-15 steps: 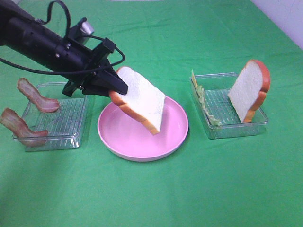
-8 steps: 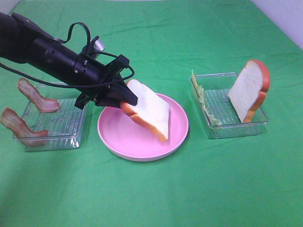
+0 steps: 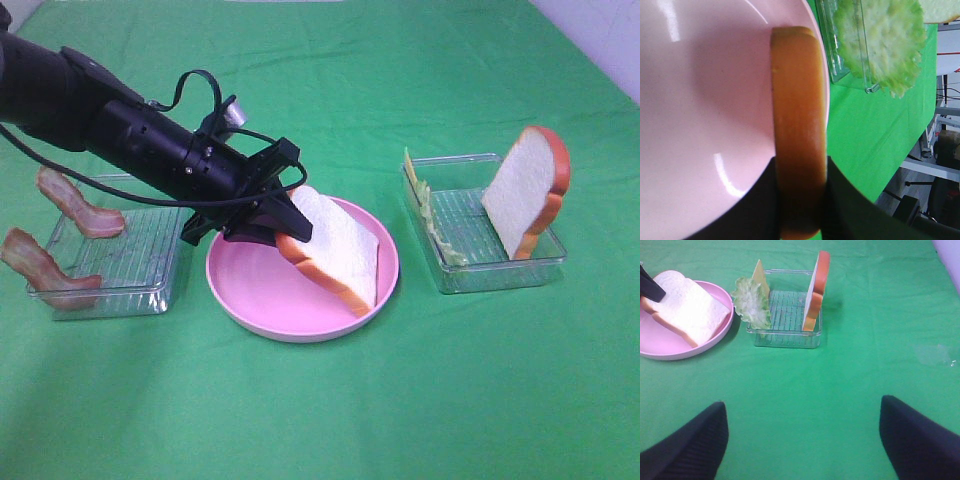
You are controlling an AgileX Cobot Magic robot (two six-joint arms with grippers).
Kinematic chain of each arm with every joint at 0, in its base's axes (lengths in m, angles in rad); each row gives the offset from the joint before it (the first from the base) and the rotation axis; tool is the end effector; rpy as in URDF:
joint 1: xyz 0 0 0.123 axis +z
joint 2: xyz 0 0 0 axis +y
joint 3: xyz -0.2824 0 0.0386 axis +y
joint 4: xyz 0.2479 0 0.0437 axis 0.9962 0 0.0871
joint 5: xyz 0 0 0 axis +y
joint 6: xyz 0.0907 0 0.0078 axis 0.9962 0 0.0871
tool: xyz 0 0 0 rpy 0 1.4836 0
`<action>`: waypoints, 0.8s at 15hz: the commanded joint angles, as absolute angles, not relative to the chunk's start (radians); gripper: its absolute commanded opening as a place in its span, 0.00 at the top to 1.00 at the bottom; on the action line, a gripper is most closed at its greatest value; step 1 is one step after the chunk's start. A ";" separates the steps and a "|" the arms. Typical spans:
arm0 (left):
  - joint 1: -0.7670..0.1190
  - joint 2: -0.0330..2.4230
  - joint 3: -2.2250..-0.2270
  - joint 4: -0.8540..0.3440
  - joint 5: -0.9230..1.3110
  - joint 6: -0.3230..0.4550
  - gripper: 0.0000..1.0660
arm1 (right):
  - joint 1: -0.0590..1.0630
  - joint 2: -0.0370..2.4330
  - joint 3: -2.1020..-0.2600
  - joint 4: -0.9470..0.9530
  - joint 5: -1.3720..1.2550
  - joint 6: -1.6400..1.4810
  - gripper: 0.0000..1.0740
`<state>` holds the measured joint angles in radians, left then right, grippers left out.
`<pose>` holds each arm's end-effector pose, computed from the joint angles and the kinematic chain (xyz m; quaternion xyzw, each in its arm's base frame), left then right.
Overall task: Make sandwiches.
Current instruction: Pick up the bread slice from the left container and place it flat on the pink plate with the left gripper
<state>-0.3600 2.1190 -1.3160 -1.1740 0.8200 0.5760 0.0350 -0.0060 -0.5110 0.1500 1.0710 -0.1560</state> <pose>0.3655 -0.2032 0.1358 0.0447 0.9102 -0.4075 0.0588 -0.0084 0.0117 0.2801 -0.0849 0.8448 0.0431 0.5265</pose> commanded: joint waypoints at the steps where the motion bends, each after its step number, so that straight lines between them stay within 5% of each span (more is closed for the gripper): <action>1: -0.367 2.127 -1.315 -1.181 0.812 0.578 1.00 | 0.030 -0.020 -0.506 0.148 1.063 -0.153 0.27; 3: -0.367 2.125 -1.315 -1.174 0.813 0.577 0.88 | 0.030 -0.020 -0.506 0.148 1.063 -0.153 0.27; 4: -0.367 2.124 -1.315 -1.170 0.811 0.577 0.72 | 0.030 -0.020 -0.506 0.148 1.063 -0.153 0.27; 5: -0.367 2.122 -1.315 -1.154 0.813 0.579 0.38 | 0.030 -0.020 -0.506 0.148 1.063 -0.153 0.27; 6: -0.367 2.121 -1.315 -1.122 0.807 0.579 0.29 | 0.030 -0.020 -0.506 0.148 1.063 -0.153 0.27; 8: -0.367 2.100 -1.318 -1.014 0.785 0.538 0.29 | 0.030 -0.020 -0.506 0.148 1.063 -0.153 0.27; 12: -0.412 2.019 -1.364 -0.680 0.718 0.329 0.29 | 0.030 -0.020 -0.506 0.148 1.063 -0.153 0.27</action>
